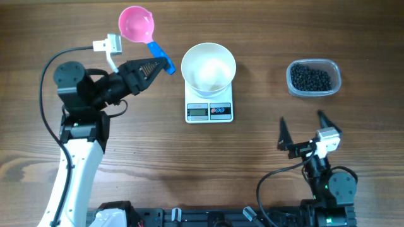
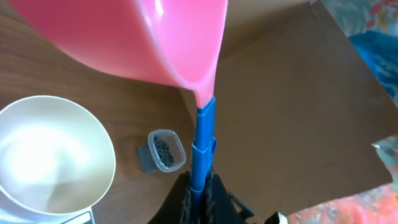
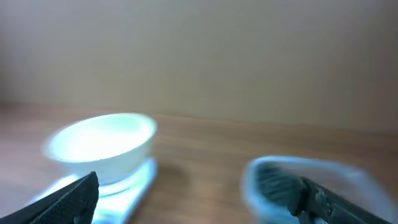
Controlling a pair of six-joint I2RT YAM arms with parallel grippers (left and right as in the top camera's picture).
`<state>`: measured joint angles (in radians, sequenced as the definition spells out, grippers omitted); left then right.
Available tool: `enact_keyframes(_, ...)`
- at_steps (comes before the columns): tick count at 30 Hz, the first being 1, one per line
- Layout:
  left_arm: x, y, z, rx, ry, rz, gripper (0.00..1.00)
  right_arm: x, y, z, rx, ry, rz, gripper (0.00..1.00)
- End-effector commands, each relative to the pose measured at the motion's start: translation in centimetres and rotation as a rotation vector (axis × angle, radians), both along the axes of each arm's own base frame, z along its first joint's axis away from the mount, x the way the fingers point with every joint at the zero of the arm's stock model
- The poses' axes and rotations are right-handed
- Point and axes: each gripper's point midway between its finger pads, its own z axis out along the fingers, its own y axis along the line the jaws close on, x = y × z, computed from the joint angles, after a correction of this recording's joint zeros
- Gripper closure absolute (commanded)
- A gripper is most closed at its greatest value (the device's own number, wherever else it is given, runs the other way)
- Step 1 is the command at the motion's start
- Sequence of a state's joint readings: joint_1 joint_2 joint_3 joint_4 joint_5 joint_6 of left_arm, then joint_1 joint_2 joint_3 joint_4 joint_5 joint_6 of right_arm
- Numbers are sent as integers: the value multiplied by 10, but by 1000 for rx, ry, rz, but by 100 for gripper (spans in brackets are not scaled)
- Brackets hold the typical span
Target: Scoop item into bowl and weigh 150g on scale
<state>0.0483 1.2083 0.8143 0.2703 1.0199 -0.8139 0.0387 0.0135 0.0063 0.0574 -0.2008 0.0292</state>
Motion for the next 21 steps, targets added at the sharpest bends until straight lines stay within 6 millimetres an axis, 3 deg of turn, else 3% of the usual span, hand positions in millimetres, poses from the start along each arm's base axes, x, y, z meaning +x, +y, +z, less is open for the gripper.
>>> enact_keyframes(1, 8, -4, 6, 20, -30, 76, 96, -17, 42, 5, 320, 104, 283, 0)
enact_keyframes(8, 16, -7, 4, 40, -43, 136, 96, -24, 23, 74, 618, -102, 273, 0)
enact_keyframes(14, 14, -17, 11, 17, -40, 125, 96, -37, -1, 136, 653, -270, 183, 0)
enact_keyframes(17, 10, -27, 18, -34, -16, 102, 96, -36, -11, 160, 645, -246, 106, 0)
enact_keyframes(21, 3, -42, 31, -84, -24, 58, 96, -21, -19, 177, 594, -88, -19, 0)
